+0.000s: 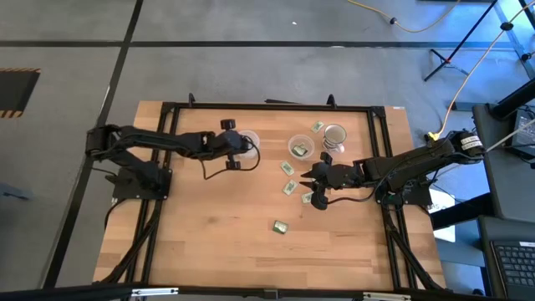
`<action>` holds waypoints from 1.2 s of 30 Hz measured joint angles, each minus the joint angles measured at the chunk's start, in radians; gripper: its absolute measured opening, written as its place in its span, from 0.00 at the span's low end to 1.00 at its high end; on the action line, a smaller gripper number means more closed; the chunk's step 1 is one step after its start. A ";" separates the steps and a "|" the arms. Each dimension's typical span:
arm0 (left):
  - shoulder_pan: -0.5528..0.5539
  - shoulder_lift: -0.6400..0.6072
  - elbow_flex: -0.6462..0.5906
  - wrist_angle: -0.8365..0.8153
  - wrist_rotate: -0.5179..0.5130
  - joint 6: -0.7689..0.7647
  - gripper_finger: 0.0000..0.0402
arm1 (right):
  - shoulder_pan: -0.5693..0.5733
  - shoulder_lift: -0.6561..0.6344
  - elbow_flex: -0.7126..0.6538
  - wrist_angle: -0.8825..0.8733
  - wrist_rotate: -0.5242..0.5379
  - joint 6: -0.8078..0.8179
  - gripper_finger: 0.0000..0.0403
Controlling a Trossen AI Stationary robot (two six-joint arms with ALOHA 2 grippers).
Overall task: Pick and place Stevia / Truvia into bins
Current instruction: Put the white stevia packet into the large transparent container
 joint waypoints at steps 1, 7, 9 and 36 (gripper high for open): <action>0.004 0.009 0.000 0.000 0.001 0.000 0.01 | 0.000 0.000 0.000 0.000 0.000 0.000 0.29; 0.004 0.034 0.000 0.016 0.001 -0.001 0.08 | 0.000 0.000 0.000 -0.001 0.000 -0.016 0.29; 0.004 0.028 0.000 0.013 -0.009 -0.006 0.12 | 0.000 0.000 0.000 -0.001 0.000 -0.019 0.29; -0.067 -0.582 -0.313 0.355 0.391 -0.348 0.19 | -0.100 0.000 0.000 -0.308 -0.034 0.137 0.29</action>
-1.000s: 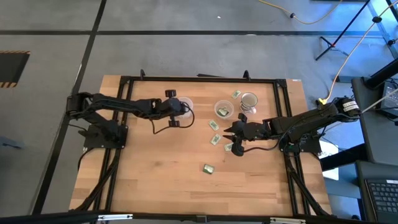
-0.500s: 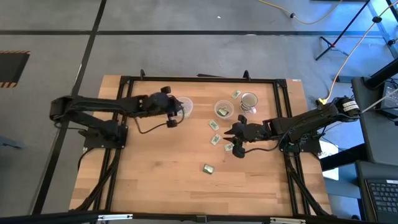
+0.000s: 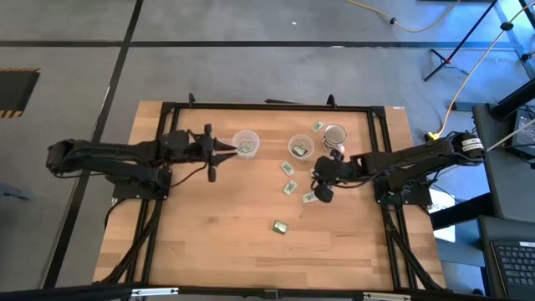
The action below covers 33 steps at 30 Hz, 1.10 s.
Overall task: Pick and place Stevia / Truvia into bins
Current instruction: Put the white stevia packet into the large transparent container
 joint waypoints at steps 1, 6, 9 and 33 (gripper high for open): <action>-0.004 -0.011 -0.024 0.027 -0.002 -0.012 0.19 | -0.002 0.002 0.000 0.000 0.000 -0.007 0.29; -0.019 -0.028 -0.115 0.154 -0.004 -0.050 0.19 | -0.009 0.054 0.000 0.003 0.000 -0.058 0.29; -0.024 -0.027 -0.135 0.182 -0.004 -0.055 0.19 | -0.013 0.105 0.000 0.005 0.000 -0.035 0.29; -0.024 -0.027 -0.137 0.184 -0.002 -0.029 0.19 | -0.127 0.321 0.004 -0.011 -0.065 0.134 0.22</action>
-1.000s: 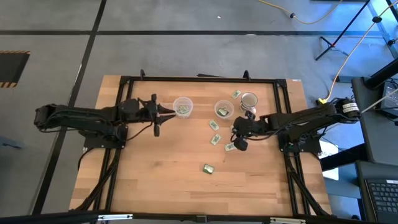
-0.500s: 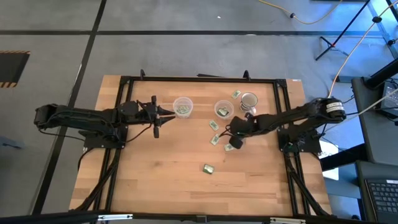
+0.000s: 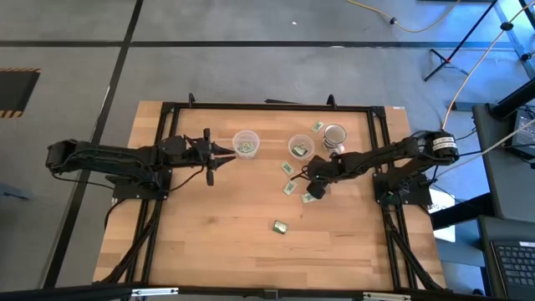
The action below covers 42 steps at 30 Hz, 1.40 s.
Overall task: Pick and place Stevia / Truvia into bins
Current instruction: Put the white stevia packet into the large transparent container
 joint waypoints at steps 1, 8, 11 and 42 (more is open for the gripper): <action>0.000 0.000 0.000 0.000 0.001 0.000 0.19 | 0.000 0.000 0.000 -0.001 -0.002 0.000 0.20; 0.000 0.000 0.000 -0.002 0.003 0.001 0.19 | 0.001 0.000 0.000 0.000 -0.006 -0.026 0.03; 0.000 0.003 0.000 -0.007 0.053 0.045 0.19 | 0.001 0.001 0.006 -0.007 -0.006 -0.032 0.02; -0.169 0.595 0.178 0.360 0.107 0.430 0.39 | 0.098 -0.028 0.175 0.638 -0.426 -0.353 0.03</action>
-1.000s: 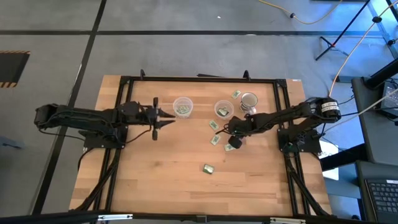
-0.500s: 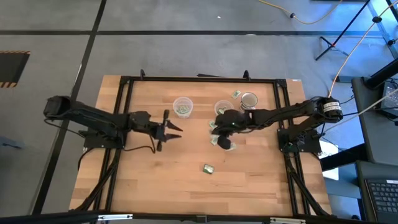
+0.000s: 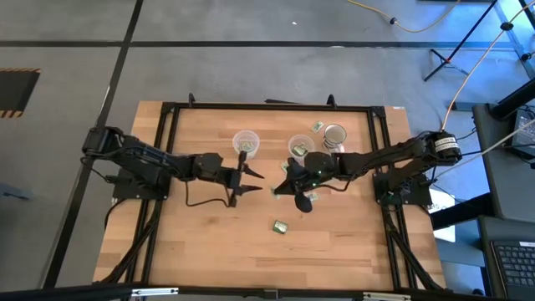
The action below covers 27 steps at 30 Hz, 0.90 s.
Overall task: Pick and place Stevia / Truvia into bins
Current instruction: Put the white stevia packet into the large transparent container
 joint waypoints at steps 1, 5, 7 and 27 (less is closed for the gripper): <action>0.000 0.012 0.015 -0.007 0.000 0.000 0.39 | 0.004 0.000 0.000 0.004 -0.007 0.000 0.03; 0.000 0.048 0.076 -0.070 0.025 -0.003 0.39 | 0.017 0.000 0.000 0.005 -0.008 0.000 0.03; 0.000 0.068 0.098 -0.084 0.039 -0.007 0.39 | 0.021 0.000 0.000 0.006 -0.008 0.000 0.03; -0.034 0.091 0.131 -0.079 0.096 -0.014 0.23 | 0.023 -0.001 0.000 0.008 -0.009 -0.022 0.03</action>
